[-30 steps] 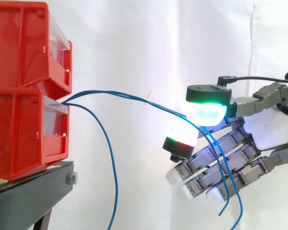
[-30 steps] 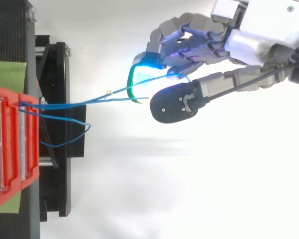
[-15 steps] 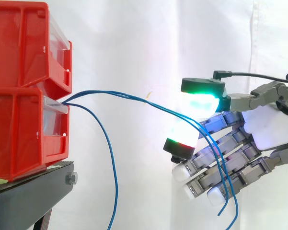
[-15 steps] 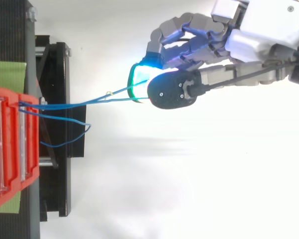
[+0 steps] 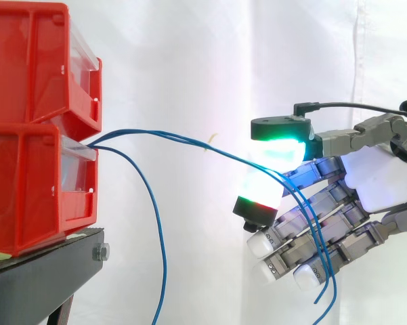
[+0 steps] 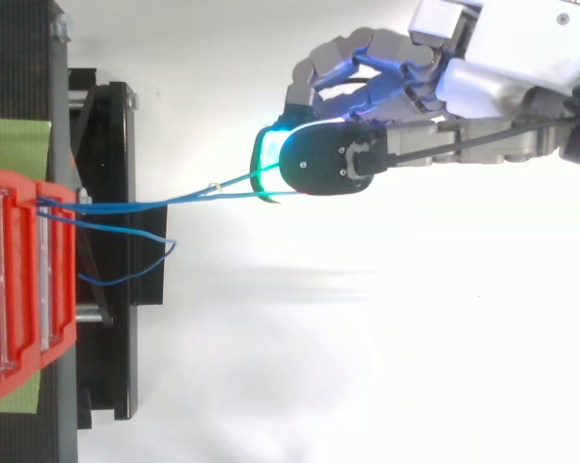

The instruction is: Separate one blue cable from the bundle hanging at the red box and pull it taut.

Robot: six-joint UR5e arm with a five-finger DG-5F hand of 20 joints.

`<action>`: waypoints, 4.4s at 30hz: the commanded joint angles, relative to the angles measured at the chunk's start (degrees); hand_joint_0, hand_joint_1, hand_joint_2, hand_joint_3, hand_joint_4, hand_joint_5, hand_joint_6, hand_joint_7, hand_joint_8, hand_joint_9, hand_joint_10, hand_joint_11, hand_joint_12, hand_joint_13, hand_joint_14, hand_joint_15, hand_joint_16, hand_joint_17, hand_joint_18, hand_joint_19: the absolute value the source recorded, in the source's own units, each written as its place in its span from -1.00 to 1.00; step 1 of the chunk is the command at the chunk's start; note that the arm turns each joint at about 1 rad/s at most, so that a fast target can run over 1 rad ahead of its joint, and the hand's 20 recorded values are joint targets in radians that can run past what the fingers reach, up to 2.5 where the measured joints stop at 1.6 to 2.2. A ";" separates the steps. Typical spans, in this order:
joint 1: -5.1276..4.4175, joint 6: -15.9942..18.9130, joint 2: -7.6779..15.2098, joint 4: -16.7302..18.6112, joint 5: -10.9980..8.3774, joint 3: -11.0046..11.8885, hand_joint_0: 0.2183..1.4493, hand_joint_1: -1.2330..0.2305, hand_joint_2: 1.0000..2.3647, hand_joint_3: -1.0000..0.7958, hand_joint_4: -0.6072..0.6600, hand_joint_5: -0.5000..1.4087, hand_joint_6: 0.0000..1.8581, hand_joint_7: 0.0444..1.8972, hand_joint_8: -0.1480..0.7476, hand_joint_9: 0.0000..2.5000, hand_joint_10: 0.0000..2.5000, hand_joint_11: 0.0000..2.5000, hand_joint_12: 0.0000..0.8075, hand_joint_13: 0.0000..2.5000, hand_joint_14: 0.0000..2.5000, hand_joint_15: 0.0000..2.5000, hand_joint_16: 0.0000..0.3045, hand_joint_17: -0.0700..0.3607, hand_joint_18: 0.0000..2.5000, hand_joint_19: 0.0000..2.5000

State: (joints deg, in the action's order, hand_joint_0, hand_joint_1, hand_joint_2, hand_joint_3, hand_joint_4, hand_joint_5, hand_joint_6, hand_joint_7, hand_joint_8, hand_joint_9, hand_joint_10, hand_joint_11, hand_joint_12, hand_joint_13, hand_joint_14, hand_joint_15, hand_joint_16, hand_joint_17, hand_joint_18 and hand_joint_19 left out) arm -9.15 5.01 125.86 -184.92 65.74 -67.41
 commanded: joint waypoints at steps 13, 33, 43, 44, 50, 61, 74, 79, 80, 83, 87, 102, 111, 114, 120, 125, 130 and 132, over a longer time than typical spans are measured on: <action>-0.25 0.09 -0.35 0.00 -0.08 0.00 -0.31 -0.24 -0.97 -0.21 0.01 -0.71 -0.02 -0.05 -0.05 -0.34 -0.98 -0.32 -0.18 -0.59 -0.99 -0.80 -0.69 -0.18 -0.56 -0.63; -0.25 -0.18 -2.02 -2.28 -0.08 0.00 -0.18 -0.35 -0.99 -0.38 -0.14 -0.72 -0.02 -0.06 -0.09 -0.35 -0.98 -0.33 -0.19 -0.56 -0.99 -0.79 -0.70 -0.20 -0.53 -0.62; -0.25 0.00 -2.02 -2.28 -0.34 0.00 -0.23 -0.32 -0.98 -0.28 -0.12 -0.72 -0.01 -0.01 -0.07 -0.32 -0.98 -0.32 -0.20 -0.55 -0.99 -0.78 -0.70 -0.19 -0.53 -0.62; -0.34 0.00 -2.02 -2.28 -0.34 0.00 -0.24 -0.31 -0.98 -0.26 -0.13 -0.71 -0.01 0.01 -0.06 -0.31 -0.99 -0.31 -0.20 -0.55 -0.99 -0.78 -0.70 -0.19 -0.53 -0.61; -0.34 0.00 -1.93 -2.28 -0.43 0.00 -0.29 -0.30 -0.96 -0.04 -0.19 -0.68 0.00 0.14 -0.03 -0.25 -0.98 -0.31 -0.18 -0.53 -0.99 -0.77 -0.69 -0.19 -0.52 -0.63; -0.43 0.79 -2.02 -2.90 -0.87 0.00 -0.25 -0.31 -0.97 -0.13 -0.19 -0.70 -0.01 0.12 -0.01 -0.20 -0.98 -0.26 -0.17 -0.50 -0.99 -0.77 -0.70 -0.19 -0.51 -0.66; -0.43 0.88 -2.02 -3.08 -1.05 0.00 -0.25 -0.31 -0.97 -0.13 -0.22 -0.70 -0.01 0.12 -0.05 -0.61 -0.26 0.03 -0.18 -0.27 -0.98 -0.28 -0.74 -0.26 -0.54 -0.67; -0.43 0.70 -2.11 -3.08 -1.05 0.00 -0.25 -0.31 -0.97 -0.13 -0.23 -0.70 0.00 0.08 -0.02 -0.69 -0.10 -0.08 -0.18 -0.26 -0.98 -0.23 -0.75 -0.27 -0.54 -0.65; -0.43 0.70 -2.11 -3.08 -1.05 0.00 -0.25 -0.31 -0.97 -0.14 -0.24 -0.70 0.00 0.08 -0.02 -0.67 -0.31 -0.03 -0.17 -0.26 -0.98 -0.23 -0.75 -0.27 -0.54 -0.66; -0.43 0.70 -2.11 -3.08 -1.05 0.00 -0.25 -0.31 -0.97 -0.13 -0.24 -0.70 0.00 0.08 0.00 -0.65 -0.44 0.00 -0.18 -0.27 -0.98 -0.23 -0.75 -0.27 -0.55 -0.66; -0.43 0.79 -2.11 -3.08 -1.05 0.00 -0.24 -0.32 -0.97 -0.12 -0.28 -0.70 -0.01 0.10 0.01 -0.62 -0.99 -0.06 -0.19 -0.27 -0.98 -0.33 -0.75 -0.28 -0.53 -0.68; -0.43 0.53 -2.11 -3.51 -1.05 0.00 -0.23 -0.31 -0.96 -0.09 -0.22 -0.69 -0.01 0.12 0.04 -0.56 -0.71 0.09 -0.22 -0.25 -0.98 -0.41 -0.76 -0.30 -0.47 -0.68; -0.43 0.79 -2.11 -3.87 -0.96 0.00 -0.22 -0.30 -0.96 -0.09 -0.20 -0.70 0.00 0.10 0.08 -0.56 -0.59 0.07 -0.25 -0.10 -0.98 -0.30 -0.77 -0.30 -0.37 -0.67; -0.34 0.35 -2.46 -4.48 -0.87 0.00 -0.22 -0.29 -0.96 -0.09 -0.19 -0.70 0.00 0.09 0.08 -0.57 -0.45 0.04 -0.27 -0.02 -0.98 -0.20 -0.77 -0.31 -0.35 -0.65; 0.01 -1.41 -2.46 -4.66 -0.96 0.00 -0.22 -0.30 -0.96 -0.10 -0.19 -0.70 0.00 0.08 0.08 -0.56 -0.59 0.06 -0.23 -0.08 -0.98 -0.29 -0.78 -0.33 -0.39 -0.74; 0.10 -3.25 -2.46 -4.57 -1.49 0.00 -0.22 -0.30 -0.97 -0.10 -0.19 -0.70 0.01 0.05 0.11 -0.57 -0.56 0.01 -0.23 -0.17 -0.99 -0.52 -0.78 -0.33 -0.42 -0.81; 0.10 -3.34 -2.55 -4.66 -1.49 -0.09 -0.22 -0.30 -0.96 -0.09 -0.20 -0.70 0.00 0.07 0.12 -0.53 -0.87 0.10 -0.23 -0.34 -0.99 -0.81 -0.79 -0.34 -0.47 -0.96; 0.01 -3.34 -2.55 -4.66 -1.49 0.00 -0.22 -0.31 -0.96 -0.09 -0.20 -0.69 0.00 0.07 0.14 -0.52 -1.00 0.04 -0.23 -0.40 -1.00 -0.93 -0.80 -0.35 -0.52 -1.00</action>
State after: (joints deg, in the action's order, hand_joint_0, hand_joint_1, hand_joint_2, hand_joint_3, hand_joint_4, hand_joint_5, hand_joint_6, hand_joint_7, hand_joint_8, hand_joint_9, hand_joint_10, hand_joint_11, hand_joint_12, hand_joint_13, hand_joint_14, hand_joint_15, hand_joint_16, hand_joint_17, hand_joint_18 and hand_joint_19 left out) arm -9.08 1.72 123.34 -189.57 64.27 -67.44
